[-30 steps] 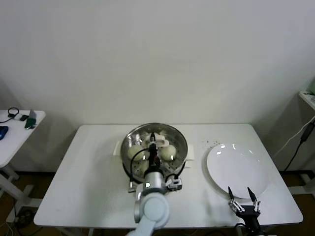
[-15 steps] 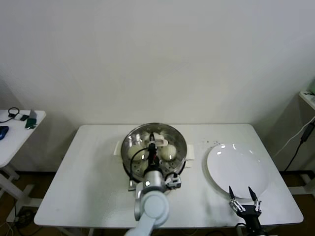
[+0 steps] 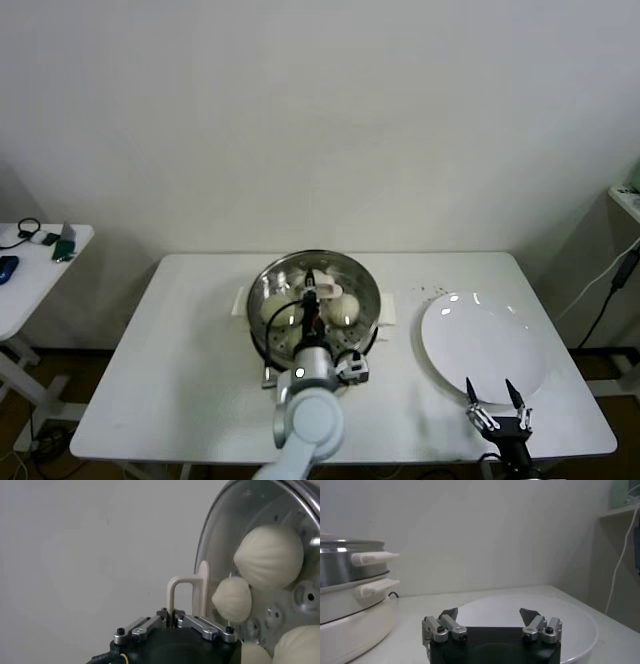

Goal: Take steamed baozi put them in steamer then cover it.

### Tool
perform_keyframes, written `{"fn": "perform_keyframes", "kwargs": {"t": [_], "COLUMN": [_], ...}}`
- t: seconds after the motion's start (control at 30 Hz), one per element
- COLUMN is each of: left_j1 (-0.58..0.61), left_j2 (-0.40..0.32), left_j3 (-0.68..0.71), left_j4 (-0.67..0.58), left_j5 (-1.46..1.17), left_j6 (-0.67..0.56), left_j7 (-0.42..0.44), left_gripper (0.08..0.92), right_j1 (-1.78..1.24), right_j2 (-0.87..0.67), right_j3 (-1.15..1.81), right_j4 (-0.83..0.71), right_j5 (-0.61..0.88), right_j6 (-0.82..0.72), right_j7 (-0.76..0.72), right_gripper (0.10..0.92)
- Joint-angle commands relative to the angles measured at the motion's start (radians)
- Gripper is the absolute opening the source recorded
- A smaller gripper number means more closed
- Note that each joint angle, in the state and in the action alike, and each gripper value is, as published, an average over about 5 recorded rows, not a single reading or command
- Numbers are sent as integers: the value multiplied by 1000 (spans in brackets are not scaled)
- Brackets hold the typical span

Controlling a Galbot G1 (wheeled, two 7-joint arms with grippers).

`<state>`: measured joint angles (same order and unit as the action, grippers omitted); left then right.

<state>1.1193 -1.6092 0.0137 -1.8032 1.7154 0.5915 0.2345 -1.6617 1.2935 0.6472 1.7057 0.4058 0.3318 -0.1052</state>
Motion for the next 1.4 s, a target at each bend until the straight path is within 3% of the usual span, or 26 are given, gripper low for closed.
{"fn": "perform_keyframes", "kwargs": {"t": [0.03,0.5,0.63,0.73,0.83,0.97,1.17,1.4], "left_j1": [0,86,136,173,212,278,403,444], "left_j2": [35,175,227,288,338,342,331,350], "left_j3": [19,-8,-64,-143,-274,-489,-734,-779], "left_j4": [-82,-235,-292,-340,-370,-376,-288,-81], "left_j5": [-83,-221,-376,-720,-1100,-1505,-1854,-2022], "left_j6": [13,14,-6,-48,-120,-281,-517,-756], "left_j7": [49,52,-30,-157,-246,-306,-248,-226], "left_gripper": [222,620,740,801,820,822,823,823], "right_j1": [2,5,-1,-15,-27,-37,-35,-33], "right_j2": [0,6,8,4,-2,-3,-1,1], "right_j3": [0,-11,-12,-11,-7,1,-3,-9], "right_j4": [2,10,31,64,92,122,127,121], "right_j5": [-1,-7,8,27,38,34,19,15], "right_j6": [-6,-21,-26,-37,-35,-32,-25,-19], "right_j7": [-3,-20,-2,17,21,23,24,31], "right_gripper": [823,823,823,823,823,823,823,823]}}
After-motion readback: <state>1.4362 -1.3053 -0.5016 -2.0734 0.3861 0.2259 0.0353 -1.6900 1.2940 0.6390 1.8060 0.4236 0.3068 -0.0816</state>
